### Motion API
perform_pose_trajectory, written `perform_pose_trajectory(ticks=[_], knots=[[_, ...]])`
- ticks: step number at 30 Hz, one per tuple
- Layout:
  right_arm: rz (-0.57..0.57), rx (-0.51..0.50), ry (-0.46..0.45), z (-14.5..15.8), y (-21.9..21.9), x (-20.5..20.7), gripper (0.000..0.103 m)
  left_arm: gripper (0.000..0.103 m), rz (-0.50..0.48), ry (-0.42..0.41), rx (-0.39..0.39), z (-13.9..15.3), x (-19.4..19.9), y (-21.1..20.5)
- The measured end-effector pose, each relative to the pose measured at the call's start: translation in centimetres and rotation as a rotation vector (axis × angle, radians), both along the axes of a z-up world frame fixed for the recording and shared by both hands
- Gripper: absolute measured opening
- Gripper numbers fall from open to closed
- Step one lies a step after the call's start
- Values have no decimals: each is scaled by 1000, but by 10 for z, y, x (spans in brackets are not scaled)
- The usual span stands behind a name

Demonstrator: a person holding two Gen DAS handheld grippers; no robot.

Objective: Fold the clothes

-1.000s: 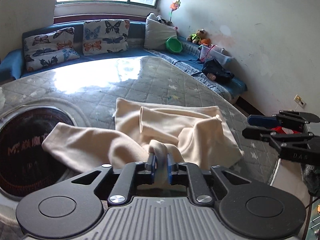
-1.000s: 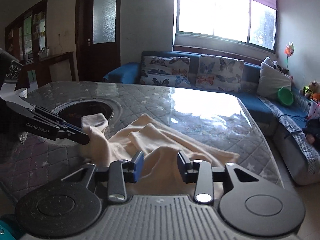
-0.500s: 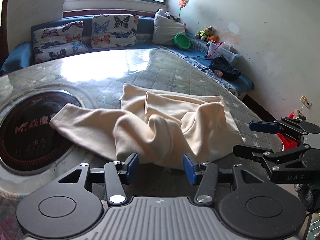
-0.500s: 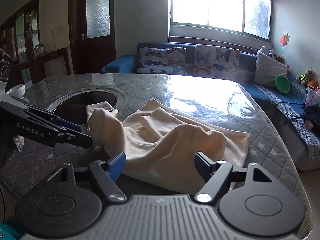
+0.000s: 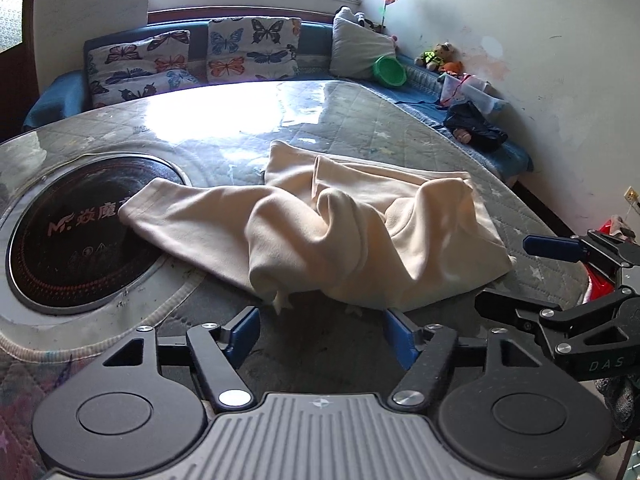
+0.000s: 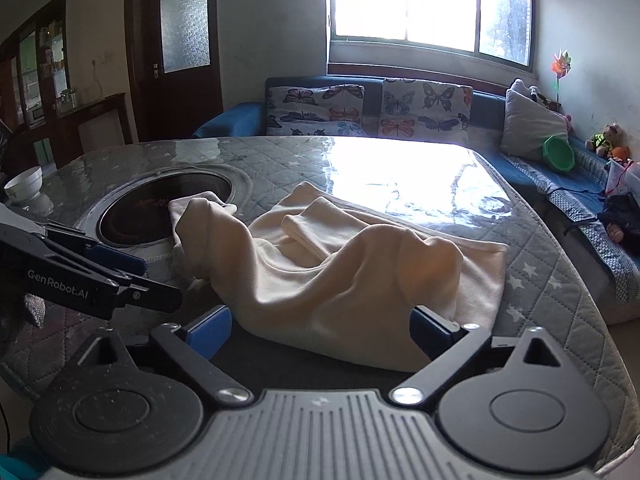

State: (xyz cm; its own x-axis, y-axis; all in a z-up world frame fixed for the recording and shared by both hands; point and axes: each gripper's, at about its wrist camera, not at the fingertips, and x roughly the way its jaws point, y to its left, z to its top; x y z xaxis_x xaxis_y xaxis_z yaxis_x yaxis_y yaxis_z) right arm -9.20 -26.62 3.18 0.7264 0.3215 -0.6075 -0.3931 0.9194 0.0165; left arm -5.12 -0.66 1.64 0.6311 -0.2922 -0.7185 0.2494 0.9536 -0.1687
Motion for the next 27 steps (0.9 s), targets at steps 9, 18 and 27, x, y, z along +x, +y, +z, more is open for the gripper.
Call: perform_pose_trajectory(ticks=[9, 18, 27], knots=[[-9, 7, 10, -4, 2, -1, 102, 79, 17, 5, 31, -6, -5, -7], [-28, 5, 10, -8, 1, -1, 103, 88, 24, 14, 36, -11, -7, -10], [-39, 5, 19, -10, 2, 3, 103, 96, 30, 27, 39, -15, -4, -11]])
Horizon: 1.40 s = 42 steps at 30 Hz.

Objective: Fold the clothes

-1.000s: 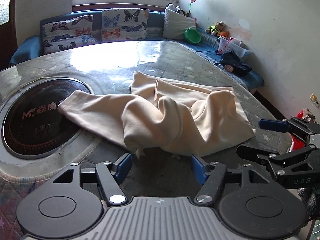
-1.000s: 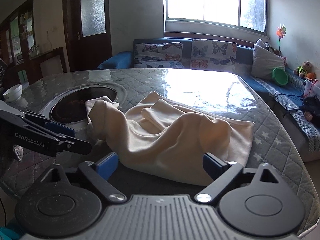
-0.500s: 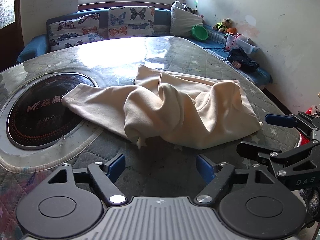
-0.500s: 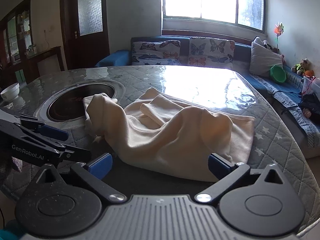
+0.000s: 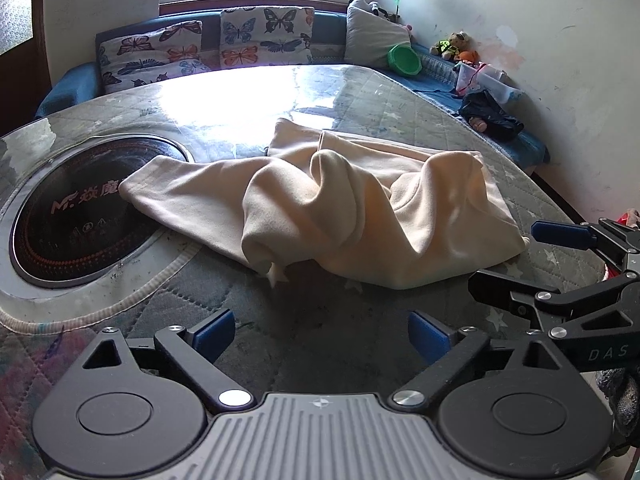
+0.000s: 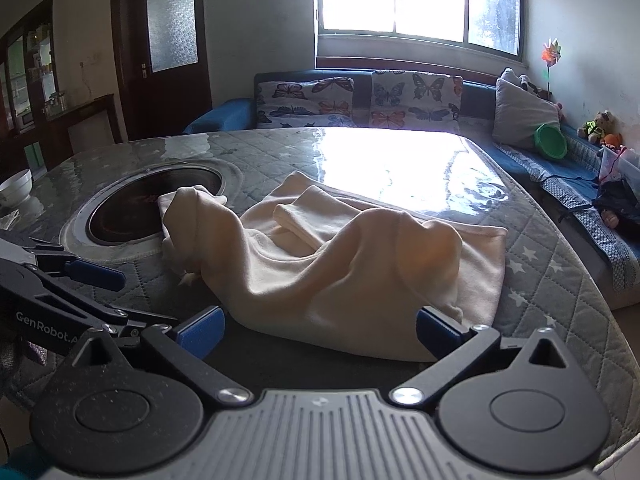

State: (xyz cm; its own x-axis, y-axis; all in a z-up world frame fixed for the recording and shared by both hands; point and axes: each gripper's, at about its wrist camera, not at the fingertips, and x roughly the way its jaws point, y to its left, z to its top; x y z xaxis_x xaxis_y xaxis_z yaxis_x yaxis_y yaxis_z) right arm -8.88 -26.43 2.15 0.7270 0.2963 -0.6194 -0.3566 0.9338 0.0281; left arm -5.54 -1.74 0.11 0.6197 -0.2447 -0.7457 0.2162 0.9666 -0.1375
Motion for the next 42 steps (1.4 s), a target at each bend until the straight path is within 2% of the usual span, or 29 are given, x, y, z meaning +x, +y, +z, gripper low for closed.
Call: perform_pose_trajectory(ticks=[14, 42], knots=[[-5, 0, 17, -4, 4, 8, 103, 102, 29, 25, 8, -4, 6, 4], [-15, 7, 31, -7, 5, 17, 103, 103, 34, 54, 24, -8, 14, 2]])
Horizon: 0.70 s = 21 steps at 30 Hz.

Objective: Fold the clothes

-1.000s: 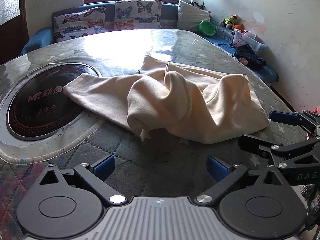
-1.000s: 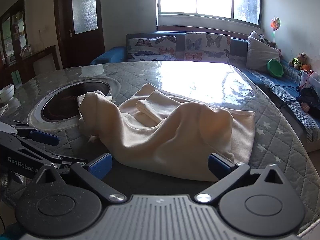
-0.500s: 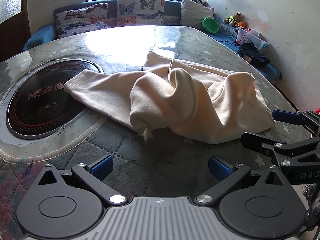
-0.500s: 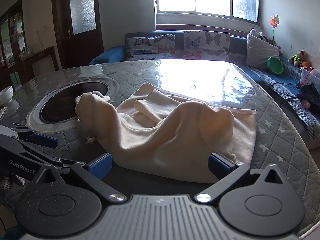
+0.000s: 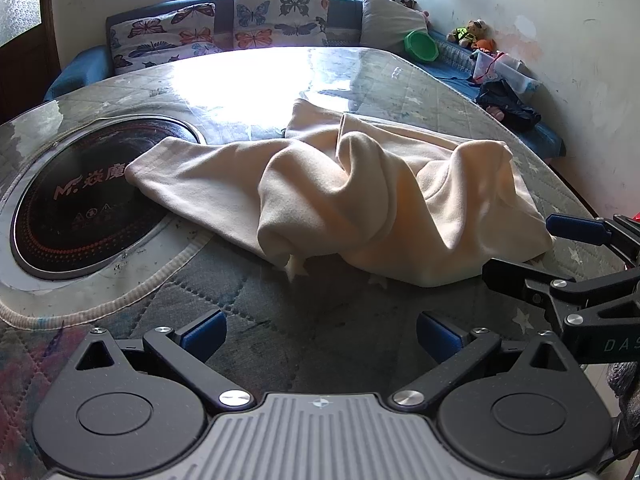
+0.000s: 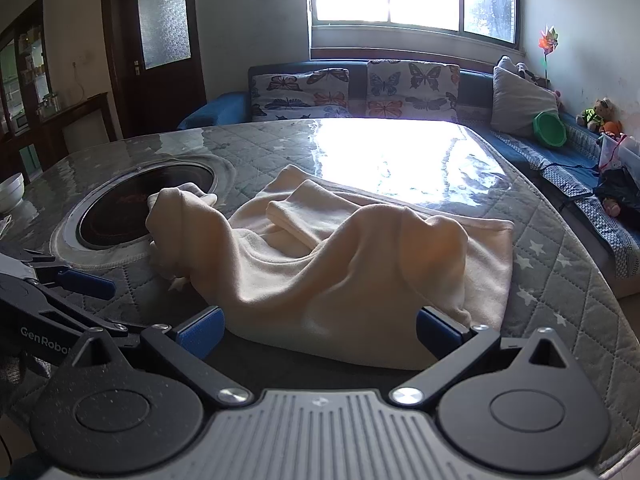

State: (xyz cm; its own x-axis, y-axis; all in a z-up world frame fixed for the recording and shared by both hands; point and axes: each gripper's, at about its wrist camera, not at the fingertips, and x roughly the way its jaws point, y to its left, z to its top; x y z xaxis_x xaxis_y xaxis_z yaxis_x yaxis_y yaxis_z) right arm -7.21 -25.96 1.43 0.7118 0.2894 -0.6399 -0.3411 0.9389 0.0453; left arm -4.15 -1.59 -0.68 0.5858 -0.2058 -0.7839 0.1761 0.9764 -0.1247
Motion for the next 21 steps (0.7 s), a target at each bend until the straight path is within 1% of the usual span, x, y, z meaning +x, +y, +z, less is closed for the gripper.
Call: perform_pose_trajectory(ticks=[21], knots=[[0, 1, 14, -2, 2, 8, 103, 103, 2, 16, 5, -1, 11, 1]])
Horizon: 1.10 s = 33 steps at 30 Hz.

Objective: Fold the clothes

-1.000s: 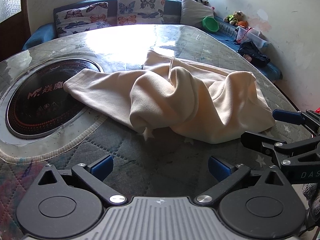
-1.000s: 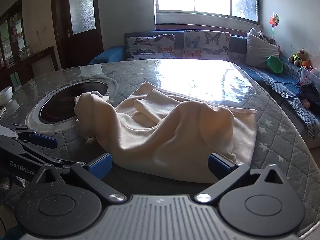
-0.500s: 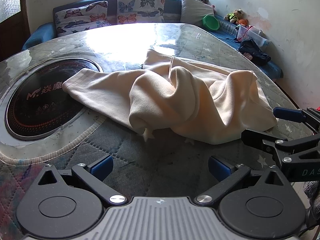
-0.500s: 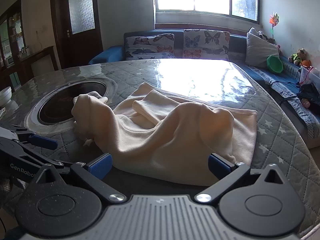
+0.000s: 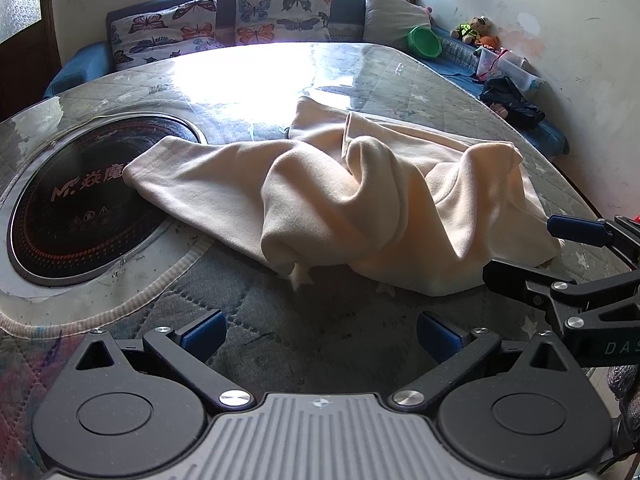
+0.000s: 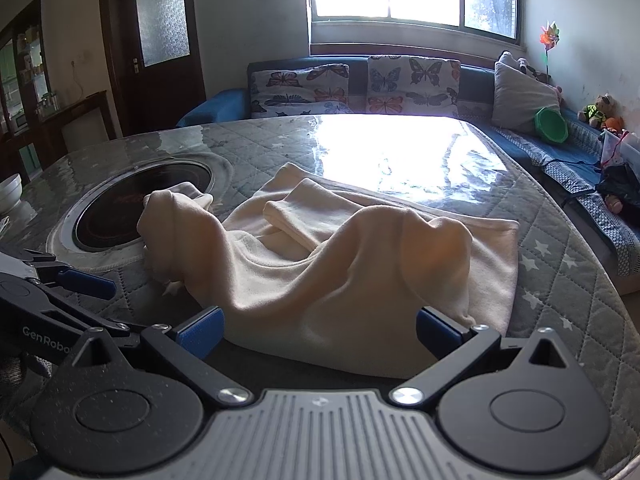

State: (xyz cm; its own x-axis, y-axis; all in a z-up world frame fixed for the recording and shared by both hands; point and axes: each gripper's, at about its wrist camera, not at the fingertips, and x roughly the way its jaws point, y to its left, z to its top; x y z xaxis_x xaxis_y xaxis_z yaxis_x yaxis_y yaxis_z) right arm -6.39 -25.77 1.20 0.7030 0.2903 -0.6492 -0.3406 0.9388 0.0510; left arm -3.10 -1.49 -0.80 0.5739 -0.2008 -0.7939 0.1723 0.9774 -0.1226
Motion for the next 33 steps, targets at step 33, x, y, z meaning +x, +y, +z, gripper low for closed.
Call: perform_pose_trajectory(ticks=[33], knots=[[-13, -7, -40, 13, -5, 40, 103, 103, 29, -29, -6, 24, 21, 17]])
